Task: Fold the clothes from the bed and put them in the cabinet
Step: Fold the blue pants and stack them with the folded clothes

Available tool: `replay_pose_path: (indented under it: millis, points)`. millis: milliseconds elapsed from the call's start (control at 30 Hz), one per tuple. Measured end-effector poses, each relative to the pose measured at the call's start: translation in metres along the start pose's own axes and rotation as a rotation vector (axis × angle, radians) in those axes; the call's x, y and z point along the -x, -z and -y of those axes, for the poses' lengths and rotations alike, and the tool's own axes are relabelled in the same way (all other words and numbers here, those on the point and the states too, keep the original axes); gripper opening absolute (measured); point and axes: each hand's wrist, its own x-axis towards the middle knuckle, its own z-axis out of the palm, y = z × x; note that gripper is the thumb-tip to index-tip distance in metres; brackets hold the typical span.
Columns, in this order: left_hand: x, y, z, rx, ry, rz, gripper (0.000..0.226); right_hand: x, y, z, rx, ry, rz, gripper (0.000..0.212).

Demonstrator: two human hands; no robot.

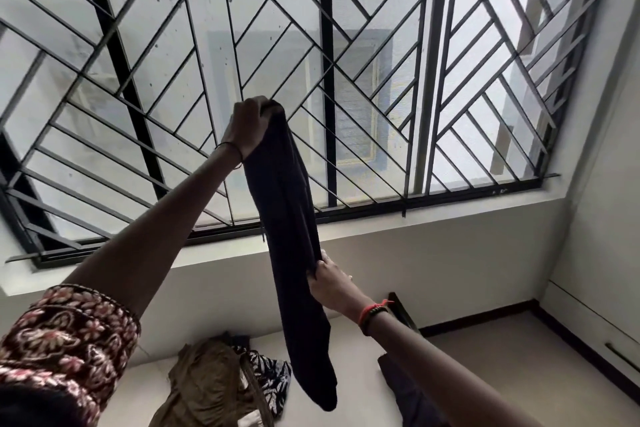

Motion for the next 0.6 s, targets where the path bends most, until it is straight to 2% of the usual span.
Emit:
replay_pose_path:
  millis: [133,267,400,467,533,600]
  points:
    - [0.009,0.015,0.044,-0.082,0.035,0.016,0.031,0.016,0.034,-0.005,0.104,0.138,0.15,0.03]
    - [0.025,0.021,0.084,-0.022,0.074,0.045,0.031,0.022,0.076,-0.012,0.201,0.163,0.201,0.026]
    - [0.049,0.022,0.118,0.033,0.161,0.131,0.023,0.016,0.116,-0.022,0.137,0.137,0.139,0.03]
    - [0.064,0.024,0.125,0.094,0.171,0.199,0.013,0.012,0.129,-0.031,0.086,0.134,0.098,0.017]
    - [0.077,0.028,0.126,0.155,0.186,0.249,0.024,0.009,0.139,-0.039,0.049,0.134,0.099,0.014]
    - [0.089,0.031,0.128,0.196,0.218,0.288,0.042,0.011,0.146,-0.045,-0.018,0.16,0.142,0.031]
